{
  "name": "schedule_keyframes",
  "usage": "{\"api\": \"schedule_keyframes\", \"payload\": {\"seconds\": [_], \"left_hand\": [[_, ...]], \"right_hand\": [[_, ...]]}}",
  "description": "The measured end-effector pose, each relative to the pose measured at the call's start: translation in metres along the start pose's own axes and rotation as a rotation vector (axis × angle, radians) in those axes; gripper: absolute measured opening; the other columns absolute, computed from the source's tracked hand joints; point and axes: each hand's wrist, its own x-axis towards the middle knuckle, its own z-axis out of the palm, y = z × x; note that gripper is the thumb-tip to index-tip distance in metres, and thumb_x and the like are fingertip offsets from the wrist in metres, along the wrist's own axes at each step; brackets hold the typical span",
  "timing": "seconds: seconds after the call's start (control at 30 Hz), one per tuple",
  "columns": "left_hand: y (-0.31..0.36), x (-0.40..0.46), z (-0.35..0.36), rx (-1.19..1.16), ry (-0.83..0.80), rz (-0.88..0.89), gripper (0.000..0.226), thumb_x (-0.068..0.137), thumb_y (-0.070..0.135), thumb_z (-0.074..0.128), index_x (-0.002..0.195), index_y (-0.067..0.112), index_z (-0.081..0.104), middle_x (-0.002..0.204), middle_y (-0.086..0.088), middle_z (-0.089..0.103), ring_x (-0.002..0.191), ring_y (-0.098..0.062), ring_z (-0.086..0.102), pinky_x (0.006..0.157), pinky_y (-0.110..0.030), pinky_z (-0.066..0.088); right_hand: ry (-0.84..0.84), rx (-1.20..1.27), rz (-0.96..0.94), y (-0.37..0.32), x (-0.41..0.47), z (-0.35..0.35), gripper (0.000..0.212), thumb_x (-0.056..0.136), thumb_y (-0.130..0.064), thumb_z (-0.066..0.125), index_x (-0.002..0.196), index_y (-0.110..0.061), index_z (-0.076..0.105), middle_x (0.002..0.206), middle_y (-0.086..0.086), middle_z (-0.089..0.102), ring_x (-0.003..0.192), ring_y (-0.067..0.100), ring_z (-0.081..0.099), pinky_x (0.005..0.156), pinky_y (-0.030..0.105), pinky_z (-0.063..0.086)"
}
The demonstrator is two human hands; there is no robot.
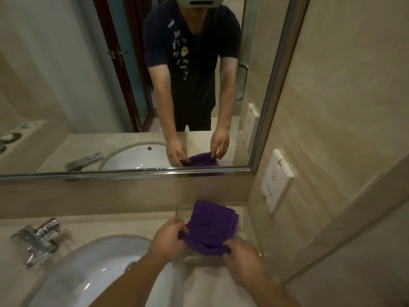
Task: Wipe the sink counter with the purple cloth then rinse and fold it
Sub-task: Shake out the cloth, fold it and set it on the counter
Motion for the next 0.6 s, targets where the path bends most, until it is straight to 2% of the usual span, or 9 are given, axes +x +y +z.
{"api": "schedule_keyframes", "payload": {"seconds": [0.1, 0.13, 0.17, 0.27, 0.37, 0.4, 0.5, 0.57, 0.6], "left_hand": [[-0.022, -0.004, 0.012, 0.008, -0.057, -0.118, 0.035, 0.08, 0.004, 0.061, 0.076, 0.039, 0.062, 0.106, 0.006, 0.057, 0.09, -0.011, 0.061, 0.085, -0.02, 0.049], [-0.023, -0.005, 0.014, -0.009, -0.07, -0.156, 0.033, 0.079, 0.004, 0.059, 0.076, 0.037, 0.064, 0.107, 0.004, 0.058, 0.09, -0.012, 0.062, 0.085, -0.021, 0.05], [-0.026, -0.004, 0.016, -0.045, -0.072, -0.195, 0.029, 0.08, 0.006, 0.058, 0.076, 0.034, 0.067, 0.104, 0.002, 0.062, 0.088, -0.013, 0.064, 0.083, -0.024, 0.053], [-0.021, -0.001, 0.018, -0.217, -0.003, -0.347, 0.013, 0.085, 0.02, 0.062, 0.077, 0.017, 0.072, 0.077, 0.0, 0.07, 0.071, -0.017, 0.065, 0.07, -0.029, 0.053], [-0.02, 0.002, 0.024, -0.27, 0.046, -0.429, 0.004, 0.08, 0.012, 0.07, 0.078, 0.014, 0.067, 0.077, -0.002, 0.071, 0.076, -0.021, 0.067, 0.074, -0.032, 0.056], [-0.021, 0.002, 0.026, -0.273, 0.063, -0.454, 0.01, 0.077, 0.008, 0.071, 0.079, 0.014, 0.064, 0.079, -0.004, 0.071, 0.077, -0.022, 0.068, 0.074, -0.033, 0.056], [-0.025, 0.003, 0.026, -0.363, 0.086, -0.511, 0.033, 0.072, 0.001, 0.076, 0.088, 0.02, 0.054, 0.079, -0.008, 0.072, 0.073, -0.022, 0.069, 0.061, -0.031, 0.056], [-0.03, 0.007, 0.023, -0.46, 0.047, -0.554, 0.043, 0.068, -0.001, 0.079, 0.093, 0.024, 0.055, 0.082, -0.009, 0.074, 0.078, -0.023, 0.071, 0.063, -0.029, 0.055], [-0.033, 0.008, 0.022, -0.502, 0.022, -0.565, 0.041, 0.065, -0.002, 0.079, 0.093, 0.022, 0.06, 0.086, -0.009, 0.074, 0.082, -0.024, 0.071, 0.067, -0.03, 0.056]], "right_hand": [[-0.107, -0.003, 0.003, 0.001, 0.001, 0.015, 0.05, 0.08, -0.058, 0.054, 0.12, -0.032, 0.068, 0.119, -0.008, 0.061, 0.112, 0.014, 0.058, 0.088, 0.026, 0.046], [-0.116, -0.001, -0.001, 0.0, 0.003, 0.013, 0.056, 0.077, -0.067, 0.051, 0.117, -0.032, 0.069, 0.114, -0.009, 0.059, 0.109, 0.013, 0.057, 0.086, 0.026, 0.045], [-0.103, 0.008, 0.007, -0.002, 0.007, 0.009, 0.054, 0.079, -0.069, 0.049, 0.11, -0.03, 0.071, 0.107, -0.01, 0.058, 0.103, 0.012, 0.057, 0.082, 0.026, 0.044], [0.095, 0.031, -0.005, -0.009, 0.033, -0.011, 0.027, 0.098, -0.045, 0.05, 0.086, -0.026, 0.067, 0.093, -0.006, 0.057, 0.09, 0.013, 0.06, 0.071, 0.024, 0.037], [0.233, 0.05, -0.025, -0.019, 0.075, -0.024, 0.019, 0.097, -0.029, 0.053, 0.101, -0.023, 0.07, 0.103, -0.001, 0.061, 0.104, 0.02, 0.059, 0.082, 0.026, 0.042], [0.233, 0.057, -0.044, -0.023, 0.089, -0.025, 0.021, 0.096, -0.028, 0.055, 0.11, -0.022, 0.069, 0.112, 0.0, 0.063, 0.111, 0.021, 0.057, 0.089, 0.028, 0.044], [0.094, 0.028, -0.059, -0.031, 0.123, -0.023, 0.05, 0.096, -0.034, 0.056, 0.144, -0.02, 0.048, 0.139, 0.006, 0.055, 0.13, 0.026, 0.048, 0.105, 0.036, 0.042], [-0.042, 0.023, -0.006, -0.034, 0.135, -0.019, 0.069, 0.097, -0.044, 0.055, 0.156, -0.02, 0.029, 0.151, 0.011, 0.045, 0.137, 0.03, 0.043, 0.111, 0.039, 0.04], [-0.084, 0.003, 0.024, -0.035, 0.138, -0.016, 0.074, 0.096, -0.051, 0.053, 0.157, -0.02, 0.026, 0.152, 0.013, 0.043, 0.137, 0.032, 0.044, 0.111, 0.04, 0.04]]}}
